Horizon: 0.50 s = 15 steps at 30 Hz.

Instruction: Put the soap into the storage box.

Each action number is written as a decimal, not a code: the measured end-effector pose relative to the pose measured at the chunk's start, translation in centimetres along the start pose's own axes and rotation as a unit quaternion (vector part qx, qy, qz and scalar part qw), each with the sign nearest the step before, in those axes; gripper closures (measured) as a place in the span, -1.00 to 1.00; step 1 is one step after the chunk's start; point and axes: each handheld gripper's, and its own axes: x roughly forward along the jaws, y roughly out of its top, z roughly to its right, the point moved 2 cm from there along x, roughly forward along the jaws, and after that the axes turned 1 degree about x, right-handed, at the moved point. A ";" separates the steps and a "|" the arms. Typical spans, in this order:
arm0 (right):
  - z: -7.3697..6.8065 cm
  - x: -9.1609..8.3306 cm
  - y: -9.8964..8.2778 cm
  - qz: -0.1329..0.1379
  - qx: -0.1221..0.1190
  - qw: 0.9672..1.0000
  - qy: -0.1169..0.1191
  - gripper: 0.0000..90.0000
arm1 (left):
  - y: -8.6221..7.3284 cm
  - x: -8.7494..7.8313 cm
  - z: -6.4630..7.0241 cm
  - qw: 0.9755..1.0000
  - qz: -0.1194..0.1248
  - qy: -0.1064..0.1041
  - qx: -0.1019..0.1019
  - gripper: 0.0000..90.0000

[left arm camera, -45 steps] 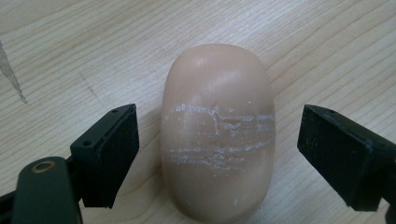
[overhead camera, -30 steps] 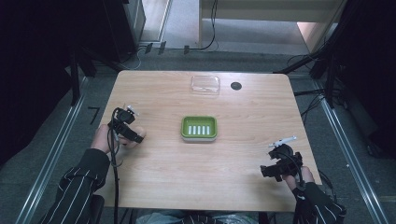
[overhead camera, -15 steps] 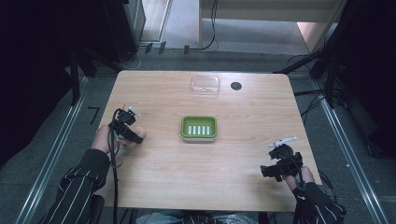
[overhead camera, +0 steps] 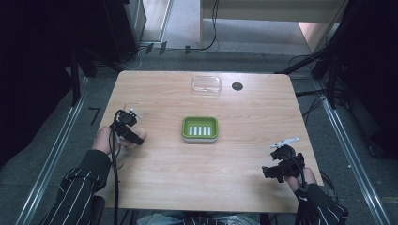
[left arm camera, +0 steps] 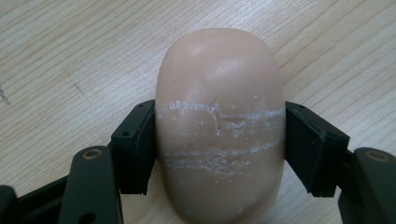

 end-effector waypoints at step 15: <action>0.0 0.0 0.1 0.000 -0.004 1.000 0.001 -0.69 | -0.2 -0.2 -0.1 1.000 -0.006 0.005 0.007 -0.26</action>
